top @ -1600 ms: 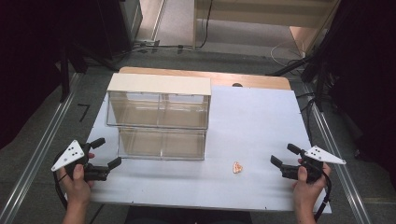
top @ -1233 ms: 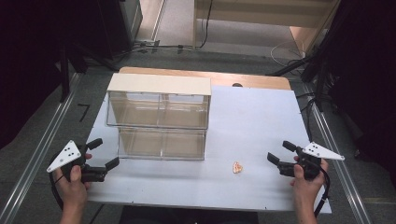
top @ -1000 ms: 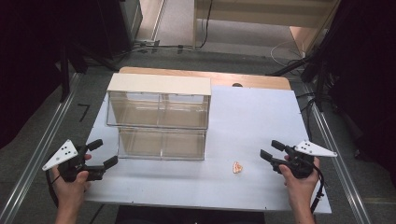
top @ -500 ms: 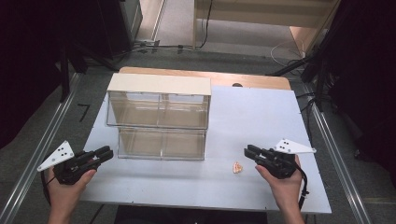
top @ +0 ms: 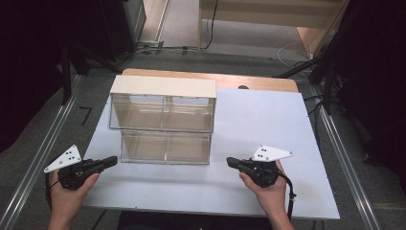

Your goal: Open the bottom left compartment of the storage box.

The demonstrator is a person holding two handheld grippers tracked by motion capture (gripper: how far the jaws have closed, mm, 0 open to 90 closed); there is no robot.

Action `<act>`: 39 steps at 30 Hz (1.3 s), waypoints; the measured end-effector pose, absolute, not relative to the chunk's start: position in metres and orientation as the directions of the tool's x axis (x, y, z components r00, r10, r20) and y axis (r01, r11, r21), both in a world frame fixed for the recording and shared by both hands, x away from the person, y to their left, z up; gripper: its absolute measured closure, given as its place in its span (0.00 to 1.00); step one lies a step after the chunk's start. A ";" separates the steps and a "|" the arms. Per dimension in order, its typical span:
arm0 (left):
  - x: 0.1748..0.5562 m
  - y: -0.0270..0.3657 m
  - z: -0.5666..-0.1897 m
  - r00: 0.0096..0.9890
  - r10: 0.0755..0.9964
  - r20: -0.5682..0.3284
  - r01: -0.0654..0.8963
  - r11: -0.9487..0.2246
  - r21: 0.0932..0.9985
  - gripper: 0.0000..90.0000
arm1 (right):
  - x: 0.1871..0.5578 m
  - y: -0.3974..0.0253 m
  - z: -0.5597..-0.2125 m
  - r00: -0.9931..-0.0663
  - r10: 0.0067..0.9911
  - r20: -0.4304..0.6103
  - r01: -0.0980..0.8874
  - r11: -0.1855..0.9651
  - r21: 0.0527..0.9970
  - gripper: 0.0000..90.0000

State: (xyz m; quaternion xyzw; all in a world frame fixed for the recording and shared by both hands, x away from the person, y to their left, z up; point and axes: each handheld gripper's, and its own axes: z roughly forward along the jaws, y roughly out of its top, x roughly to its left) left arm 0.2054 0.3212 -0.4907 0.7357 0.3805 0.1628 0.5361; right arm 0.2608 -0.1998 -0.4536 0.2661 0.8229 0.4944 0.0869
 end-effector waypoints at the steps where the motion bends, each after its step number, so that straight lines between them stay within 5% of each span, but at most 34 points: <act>1: 0.206 0.320 -0.491 0.662 0.731 -0.168 0.387 -0.141 0.911 1.00 | 0.260 -0.197 -0.454 -0.847 0.518 0.121 0.351 0.374 0.858 0.98; 39: 0.206 0.318 -0.491 0.691 0.705 -0.162 0.368 -0.150 0.918 1.00 | 0.257 -0.154 -0.468 -0.882 0.463 0.091 0.324 0.453 0.831 0.98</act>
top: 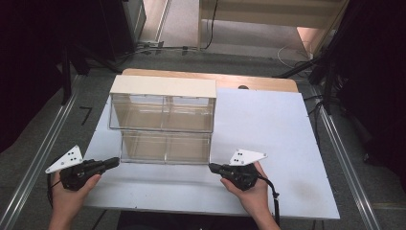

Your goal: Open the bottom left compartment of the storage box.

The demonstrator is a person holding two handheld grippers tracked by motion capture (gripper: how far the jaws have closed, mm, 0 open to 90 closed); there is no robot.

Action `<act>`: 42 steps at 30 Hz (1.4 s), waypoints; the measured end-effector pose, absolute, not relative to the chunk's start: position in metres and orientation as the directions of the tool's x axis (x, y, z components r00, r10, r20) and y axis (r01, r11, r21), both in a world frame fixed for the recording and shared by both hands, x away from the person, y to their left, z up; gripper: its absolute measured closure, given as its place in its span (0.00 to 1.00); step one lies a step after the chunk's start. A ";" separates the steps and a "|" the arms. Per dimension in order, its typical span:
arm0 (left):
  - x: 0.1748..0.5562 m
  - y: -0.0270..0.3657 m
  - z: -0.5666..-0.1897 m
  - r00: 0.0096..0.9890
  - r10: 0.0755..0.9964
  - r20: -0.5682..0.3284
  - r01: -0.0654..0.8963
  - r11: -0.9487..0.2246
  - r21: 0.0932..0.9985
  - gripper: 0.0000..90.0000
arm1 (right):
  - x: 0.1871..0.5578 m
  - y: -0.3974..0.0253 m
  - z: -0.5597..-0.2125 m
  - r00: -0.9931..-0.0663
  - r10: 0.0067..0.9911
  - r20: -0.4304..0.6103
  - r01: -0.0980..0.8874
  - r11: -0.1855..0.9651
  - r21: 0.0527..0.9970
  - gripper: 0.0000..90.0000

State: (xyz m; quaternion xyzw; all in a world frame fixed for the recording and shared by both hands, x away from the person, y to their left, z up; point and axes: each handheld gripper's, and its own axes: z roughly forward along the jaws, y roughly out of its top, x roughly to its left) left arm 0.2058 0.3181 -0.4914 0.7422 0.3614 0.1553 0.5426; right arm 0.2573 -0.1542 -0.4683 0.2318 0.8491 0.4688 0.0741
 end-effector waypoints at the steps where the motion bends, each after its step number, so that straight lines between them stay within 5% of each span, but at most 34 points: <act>1: 0.206 0.318 -0.491 0.691 0.704 -0.163 0.367 -0.148 0.918 1.00 | 0.257 -0.154 -0.468 -0.882 0.463 0.088 0.321 0.454 0.831 0.98; 42: 0.224 0.289 -0.445 0.723 0.688 -0.066 0.182 -0.097 0.978 1.00 | 0.261 -0.152 -0.415 -0.870 0.488 0.064 0.251 0.329 0.910 0.98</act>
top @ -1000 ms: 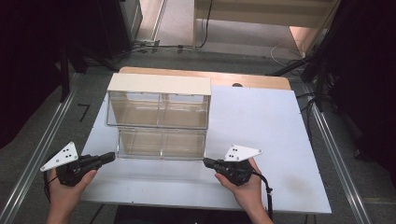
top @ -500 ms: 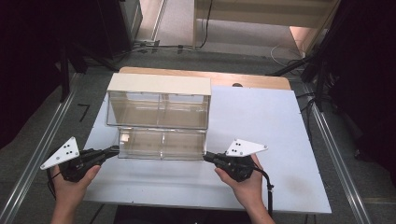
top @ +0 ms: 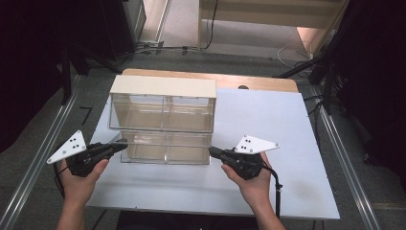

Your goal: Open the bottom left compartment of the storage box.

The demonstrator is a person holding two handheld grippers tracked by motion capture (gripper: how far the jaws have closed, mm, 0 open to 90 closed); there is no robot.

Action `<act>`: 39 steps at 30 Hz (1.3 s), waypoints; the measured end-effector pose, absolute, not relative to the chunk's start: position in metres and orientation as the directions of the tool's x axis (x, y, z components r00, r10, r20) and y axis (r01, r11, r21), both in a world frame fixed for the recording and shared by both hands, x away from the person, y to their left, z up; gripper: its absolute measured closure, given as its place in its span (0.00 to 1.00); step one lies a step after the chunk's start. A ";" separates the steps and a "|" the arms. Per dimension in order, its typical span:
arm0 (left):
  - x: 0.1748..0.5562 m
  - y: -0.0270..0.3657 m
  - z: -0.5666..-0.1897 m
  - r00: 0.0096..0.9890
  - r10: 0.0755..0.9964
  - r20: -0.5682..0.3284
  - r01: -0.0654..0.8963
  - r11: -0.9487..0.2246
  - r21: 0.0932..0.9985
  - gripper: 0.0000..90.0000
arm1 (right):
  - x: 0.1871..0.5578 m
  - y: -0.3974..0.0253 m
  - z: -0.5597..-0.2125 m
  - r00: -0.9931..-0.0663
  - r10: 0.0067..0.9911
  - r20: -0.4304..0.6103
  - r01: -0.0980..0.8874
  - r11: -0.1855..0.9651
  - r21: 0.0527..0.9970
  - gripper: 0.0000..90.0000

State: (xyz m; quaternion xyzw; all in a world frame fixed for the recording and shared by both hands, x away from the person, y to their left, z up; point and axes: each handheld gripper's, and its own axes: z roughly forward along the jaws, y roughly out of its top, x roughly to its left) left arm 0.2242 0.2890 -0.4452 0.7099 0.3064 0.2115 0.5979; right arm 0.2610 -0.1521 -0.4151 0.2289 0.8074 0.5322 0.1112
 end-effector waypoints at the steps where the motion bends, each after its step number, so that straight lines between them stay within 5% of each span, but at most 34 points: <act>1: 0.225 0.289 -0.444 0.721 0.690 -0.067 0.177 -0.089 0.980 1.00 | 0.261 -0.152 -0.414 -0.870 0.489 0.063 0.248 0.324 0.913 0.98; 37: 0.230 0.285 -0.436 0.685 0.721 -0.106 0.184 -0.031 0.982 1.00 | 0.269 -0.162 -0.396 -0.885 0.463 0.051 0.200 0.279 0.939 0.98; 39: 0.230 0.285 -0.436 0.685 0.721 -0.106 0.185 -0.031 0.982 1.00 | 0.270 -0.169 -0.397 -0.886 0.461 0.052 0.203 0.285 0.937 0.89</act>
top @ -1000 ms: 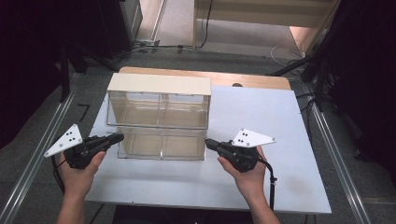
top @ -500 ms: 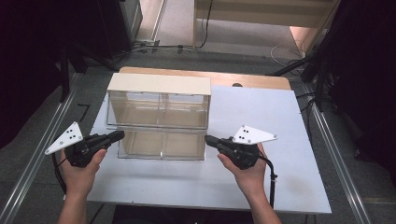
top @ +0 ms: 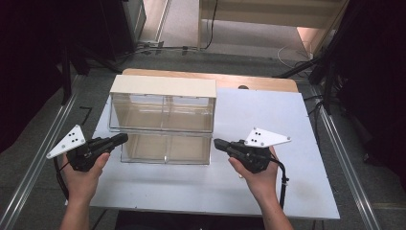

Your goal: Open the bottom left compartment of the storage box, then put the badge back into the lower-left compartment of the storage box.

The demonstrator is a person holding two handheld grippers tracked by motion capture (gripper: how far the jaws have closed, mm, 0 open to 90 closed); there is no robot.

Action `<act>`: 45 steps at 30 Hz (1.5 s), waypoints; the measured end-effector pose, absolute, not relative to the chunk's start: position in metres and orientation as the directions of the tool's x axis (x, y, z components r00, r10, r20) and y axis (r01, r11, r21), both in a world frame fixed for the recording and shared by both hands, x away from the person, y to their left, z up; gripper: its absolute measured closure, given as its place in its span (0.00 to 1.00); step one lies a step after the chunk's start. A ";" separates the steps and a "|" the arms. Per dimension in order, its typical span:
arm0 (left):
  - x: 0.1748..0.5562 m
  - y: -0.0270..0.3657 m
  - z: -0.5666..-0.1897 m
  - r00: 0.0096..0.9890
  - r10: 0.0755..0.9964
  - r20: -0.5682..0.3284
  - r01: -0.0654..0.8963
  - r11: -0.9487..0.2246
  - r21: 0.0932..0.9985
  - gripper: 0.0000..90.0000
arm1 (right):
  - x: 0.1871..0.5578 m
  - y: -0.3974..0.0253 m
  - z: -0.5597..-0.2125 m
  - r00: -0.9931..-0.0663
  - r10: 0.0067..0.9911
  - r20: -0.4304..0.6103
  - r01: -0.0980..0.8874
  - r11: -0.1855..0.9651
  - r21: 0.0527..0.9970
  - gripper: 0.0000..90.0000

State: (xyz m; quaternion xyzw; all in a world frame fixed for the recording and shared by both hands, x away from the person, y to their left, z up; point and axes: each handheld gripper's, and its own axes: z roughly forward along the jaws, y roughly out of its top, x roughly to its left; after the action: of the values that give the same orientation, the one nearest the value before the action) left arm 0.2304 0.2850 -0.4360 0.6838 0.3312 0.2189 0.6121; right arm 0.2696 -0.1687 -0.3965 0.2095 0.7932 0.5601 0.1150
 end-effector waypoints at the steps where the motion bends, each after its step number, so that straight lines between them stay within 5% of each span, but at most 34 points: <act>1: 0.230 0.285 -0.436 0.685 0.721 -0.106 0.185 -0.032 0.982 1.00 | 0.270 -0.172 -0.397 -0.885 0.460 0.066 0.215 0.281 0.935 0.85; 7: 0.232 0.283 -0.437 0.688 0.718 -0.109 0.191 -0.034 0.981 1.00 | 0.270 -0.190 -0.400 -0.865 0.494 0.093 0.263 0.288 0.921 0.59; 15: 0.232 0.281 -0.436 0.688 0.718 -0.108 0.194 -0.039 0.980 1.00 | 0.269 -0.214 -0.410 -0.815 0.568 0.117 0.326 0.282 0.902 0.42; 27: 0.233 0.278 -0.435 0.695 0.712 -0.105 0.195 -0.046 0.980 1.00 | 0.270 -0.247 -0.435 -0.721 0.676 0.152 0.433 0.268 0.861 0.46; 45: 0.235 0.276 -0.435 0.703 0.704 -0.097 0.196 -0.061 0.979 1.00 | 0.268 -0.269 -0.478 -0.607 0.744 0.279 0.618 0.221 0.755 0.64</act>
State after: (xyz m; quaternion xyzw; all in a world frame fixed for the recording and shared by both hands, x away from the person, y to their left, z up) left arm 0.2348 0.2758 -0.4354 0.6972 0.3228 0.2104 0.6045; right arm 0.2684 -0.2695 -0.4780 0.4375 0.7780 0.4453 0.0709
